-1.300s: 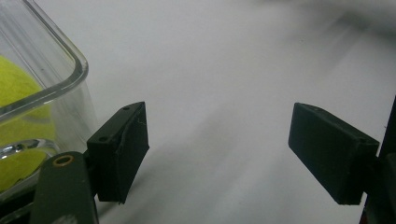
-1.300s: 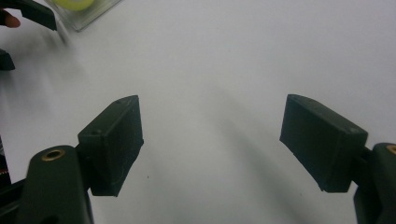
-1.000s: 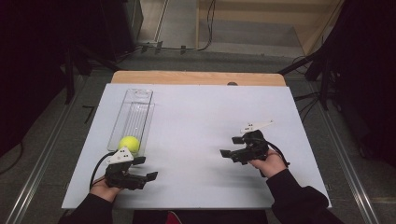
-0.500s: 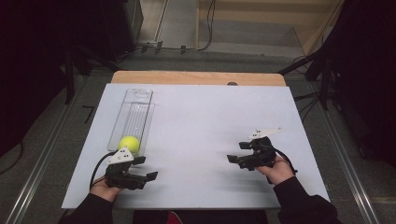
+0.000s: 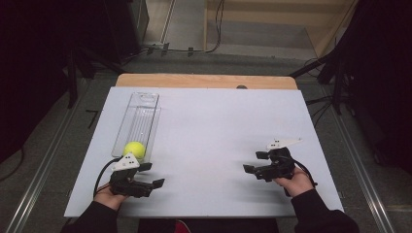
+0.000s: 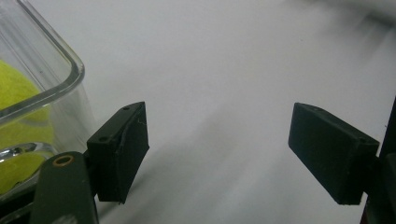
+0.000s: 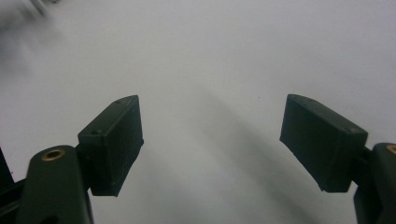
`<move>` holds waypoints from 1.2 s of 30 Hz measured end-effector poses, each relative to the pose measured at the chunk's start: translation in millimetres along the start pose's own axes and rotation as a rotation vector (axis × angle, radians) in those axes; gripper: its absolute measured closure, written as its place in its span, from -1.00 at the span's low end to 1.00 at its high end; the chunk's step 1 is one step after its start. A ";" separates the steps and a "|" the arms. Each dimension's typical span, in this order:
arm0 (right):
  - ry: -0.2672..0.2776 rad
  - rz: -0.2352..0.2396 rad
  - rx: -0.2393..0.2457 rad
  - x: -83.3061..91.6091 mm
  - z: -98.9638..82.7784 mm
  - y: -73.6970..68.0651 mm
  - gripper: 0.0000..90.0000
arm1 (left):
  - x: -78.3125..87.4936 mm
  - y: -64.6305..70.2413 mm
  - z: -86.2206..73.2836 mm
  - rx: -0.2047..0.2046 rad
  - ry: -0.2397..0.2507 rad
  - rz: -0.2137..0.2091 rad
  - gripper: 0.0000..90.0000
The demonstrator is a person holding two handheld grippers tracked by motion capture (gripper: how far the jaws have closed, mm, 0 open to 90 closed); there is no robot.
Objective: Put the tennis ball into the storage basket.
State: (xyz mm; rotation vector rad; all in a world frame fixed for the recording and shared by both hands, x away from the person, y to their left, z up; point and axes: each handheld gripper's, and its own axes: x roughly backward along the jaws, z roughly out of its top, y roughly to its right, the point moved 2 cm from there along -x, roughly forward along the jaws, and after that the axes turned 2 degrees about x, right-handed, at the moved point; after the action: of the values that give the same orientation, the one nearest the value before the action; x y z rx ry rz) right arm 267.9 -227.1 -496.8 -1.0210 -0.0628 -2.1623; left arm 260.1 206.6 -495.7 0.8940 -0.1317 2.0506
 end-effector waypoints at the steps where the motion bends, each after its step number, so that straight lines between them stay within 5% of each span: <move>1: 0.005 -0.001 -0.002 1.5 -1.0 0.5 -0.57 | 0.0 -0.2 0.0 0.001 0.000 -0.001 -0.54; 17: 0.016 -0.031 -0.038 13.6 -22.9 11.4 -0.57 | 0.0 0.1 0.3 0.001 0.001 0.000 -0.54; 36: 0.005 -0.032 -0.036 10.6 -24.1 11.7 -0.57 | 0.3 0.7 -0.1 -0.009 -0.002 -0.006 -0.54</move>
State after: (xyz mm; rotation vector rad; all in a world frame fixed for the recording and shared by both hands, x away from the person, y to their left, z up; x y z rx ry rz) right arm 255.2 -250.1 -508.9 -1.0414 -0.0381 -2.2016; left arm 259.5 206.4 -495.4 0.8898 -0.1396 2.0424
